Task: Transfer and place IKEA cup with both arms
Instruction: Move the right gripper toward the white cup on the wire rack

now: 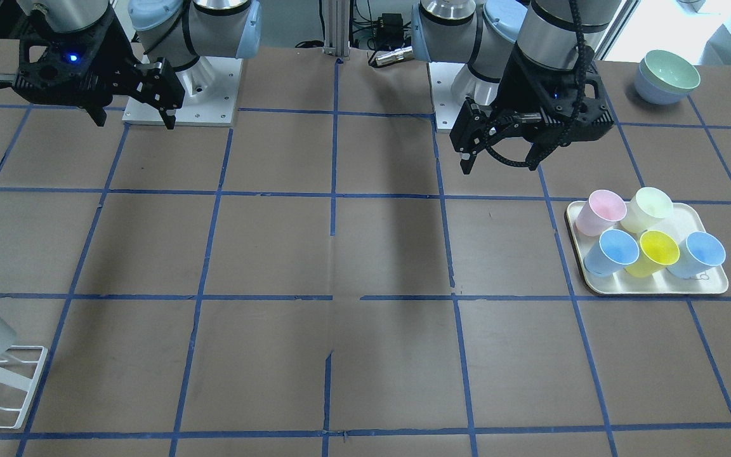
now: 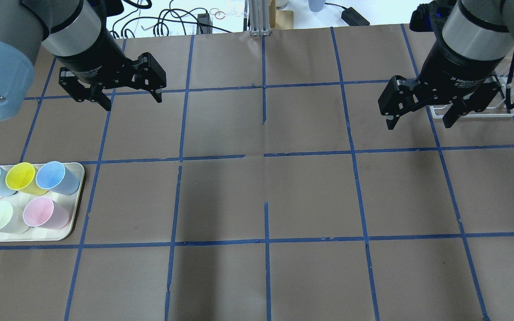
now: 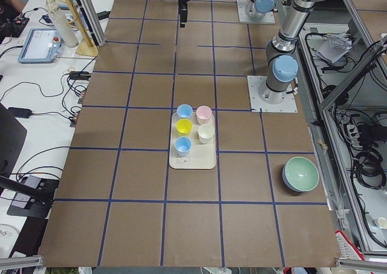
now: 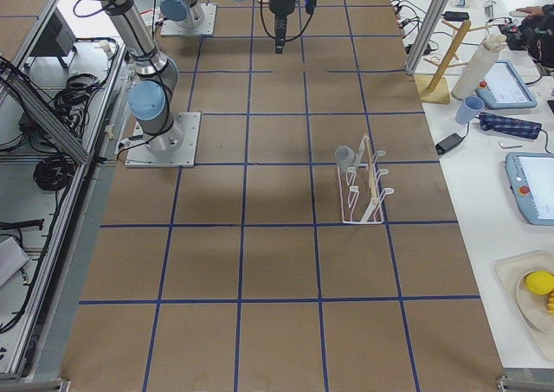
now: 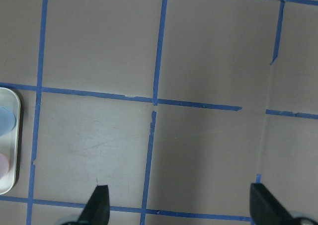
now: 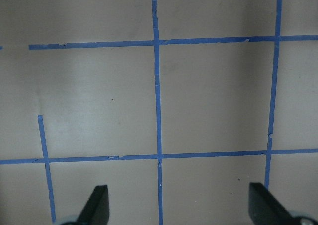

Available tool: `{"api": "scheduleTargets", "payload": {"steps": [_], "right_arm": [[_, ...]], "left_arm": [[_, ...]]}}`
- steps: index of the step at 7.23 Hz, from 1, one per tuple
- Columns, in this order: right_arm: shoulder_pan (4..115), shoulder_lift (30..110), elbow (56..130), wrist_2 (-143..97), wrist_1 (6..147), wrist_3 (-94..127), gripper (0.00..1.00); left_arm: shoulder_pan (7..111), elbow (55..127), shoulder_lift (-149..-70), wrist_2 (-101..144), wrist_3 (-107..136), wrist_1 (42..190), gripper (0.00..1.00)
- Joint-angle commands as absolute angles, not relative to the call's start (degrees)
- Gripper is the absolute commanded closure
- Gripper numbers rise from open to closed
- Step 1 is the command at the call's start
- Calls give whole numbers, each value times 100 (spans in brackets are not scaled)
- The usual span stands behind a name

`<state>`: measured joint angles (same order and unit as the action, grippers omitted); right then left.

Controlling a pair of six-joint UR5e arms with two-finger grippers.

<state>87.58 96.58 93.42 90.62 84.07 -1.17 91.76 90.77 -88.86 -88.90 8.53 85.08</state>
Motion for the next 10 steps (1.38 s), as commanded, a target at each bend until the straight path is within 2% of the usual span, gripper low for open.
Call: {"api": "scheduleTargets", "payload": {"steps": [1,10], "right_arm": [[8763,9677,9352,9070,8402,-123,0],[8701,9659,9334,9088,8411,-97,0]], "left_arm": [[9176,9079,-8886,-8886,853,8508,0],[9176,9123,-8859,-8895,853,8508,0]]}}
